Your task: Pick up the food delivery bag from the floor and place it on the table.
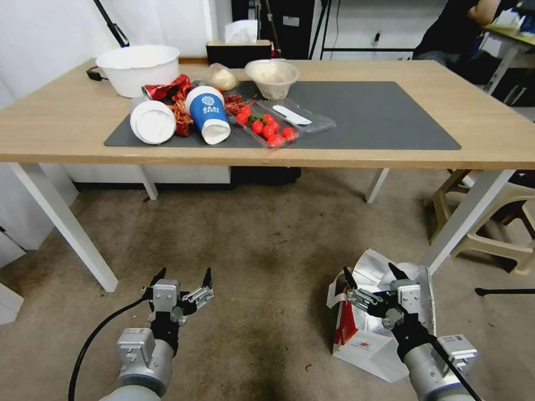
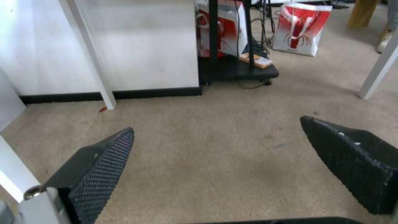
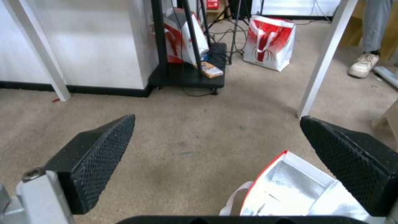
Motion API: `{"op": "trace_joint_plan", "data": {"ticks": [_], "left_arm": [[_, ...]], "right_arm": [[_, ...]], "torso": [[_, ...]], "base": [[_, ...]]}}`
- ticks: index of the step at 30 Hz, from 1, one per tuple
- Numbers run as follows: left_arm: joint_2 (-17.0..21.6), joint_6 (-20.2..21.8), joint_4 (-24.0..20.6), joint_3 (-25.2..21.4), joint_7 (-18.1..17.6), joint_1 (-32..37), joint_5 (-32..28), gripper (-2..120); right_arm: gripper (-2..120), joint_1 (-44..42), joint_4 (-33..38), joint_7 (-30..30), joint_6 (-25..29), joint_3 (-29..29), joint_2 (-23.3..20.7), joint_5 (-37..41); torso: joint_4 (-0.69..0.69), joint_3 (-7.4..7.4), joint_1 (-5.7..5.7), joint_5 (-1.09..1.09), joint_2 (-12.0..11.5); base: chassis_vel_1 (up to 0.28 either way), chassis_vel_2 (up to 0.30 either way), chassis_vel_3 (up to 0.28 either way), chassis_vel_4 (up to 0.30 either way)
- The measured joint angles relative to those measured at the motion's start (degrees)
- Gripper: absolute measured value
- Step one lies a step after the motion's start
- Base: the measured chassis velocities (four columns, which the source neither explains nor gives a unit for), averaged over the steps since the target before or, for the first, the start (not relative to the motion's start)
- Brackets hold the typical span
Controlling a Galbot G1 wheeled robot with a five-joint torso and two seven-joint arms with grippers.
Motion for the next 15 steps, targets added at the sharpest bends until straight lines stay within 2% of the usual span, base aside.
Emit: {"op": "trace_joint_plan", "data": {"ticks": [15], "left_arm": [[-0.22, -0.64, 0.22, 0.10, -0.45, 0.15, 0.01, 100]], "right_arm": [[100, -0.09, -0.34, -0.03, 0.03, -0.05, -0.05, -0.16]], "torso": [[0.00, -2.54, -0.89, 0.00, -3.43]], "base": [[0.000, 0.000, 0.000, 0.000]]}}
